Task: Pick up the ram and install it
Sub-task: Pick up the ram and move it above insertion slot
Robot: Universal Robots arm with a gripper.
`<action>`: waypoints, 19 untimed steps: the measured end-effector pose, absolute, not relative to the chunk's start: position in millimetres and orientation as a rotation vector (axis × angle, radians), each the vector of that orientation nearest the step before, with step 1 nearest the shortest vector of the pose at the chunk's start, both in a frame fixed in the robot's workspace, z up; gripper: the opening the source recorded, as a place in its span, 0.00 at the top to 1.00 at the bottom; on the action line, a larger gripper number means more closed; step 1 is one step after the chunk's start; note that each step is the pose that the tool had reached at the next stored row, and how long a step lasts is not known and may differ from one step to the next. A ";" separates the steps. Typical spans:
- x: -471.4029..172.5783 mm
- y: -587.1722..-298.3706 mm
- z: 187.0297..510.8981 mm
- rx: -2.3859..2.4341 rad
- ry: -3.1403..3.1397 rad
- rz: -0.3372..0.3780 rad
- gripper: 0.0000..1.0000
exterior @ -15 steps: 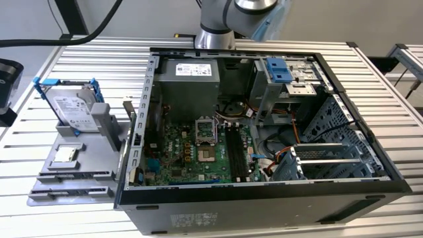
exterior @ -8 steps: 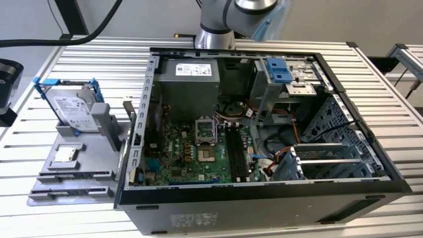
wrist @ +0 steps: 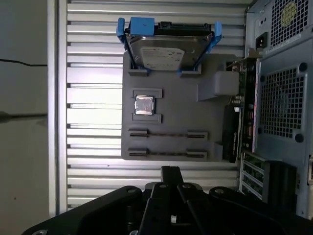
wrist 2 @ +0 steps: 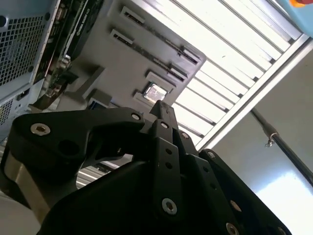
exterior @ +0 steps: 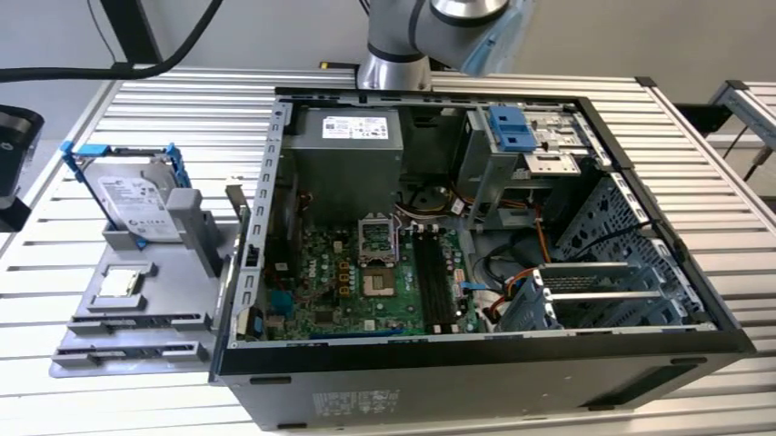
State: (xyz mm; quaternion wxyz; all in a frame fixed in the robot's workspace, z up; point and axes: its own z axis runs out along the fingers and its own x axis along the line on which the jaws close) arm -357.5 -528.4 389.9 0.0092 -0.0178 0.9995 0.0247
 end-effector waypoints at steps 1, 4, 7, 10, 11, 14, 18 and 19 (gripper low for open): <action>-357.5 -528.4 390.0 -0.088 3.122 0.077 1.00; -357.5 -528.5 389.9 -0.174 3.119 0.078 1.00; -357.5 -528.4 389.9 -0.263 3.114 0.079 1.00; -357.5 -528.5 389.9 -0.324 3.110 0.079 1.00; -357.5 -528.4 389.9 -0.344 3.108 0.080 1.00; -357.5 -528.5 389.9 -0.396 3.103 0.080 1.00; -357.5 -528.4 390.0 -0.461 3.095 0.080 1.00; -357.5 -528.5 390.0 -0.479 3.092 0.080 1.00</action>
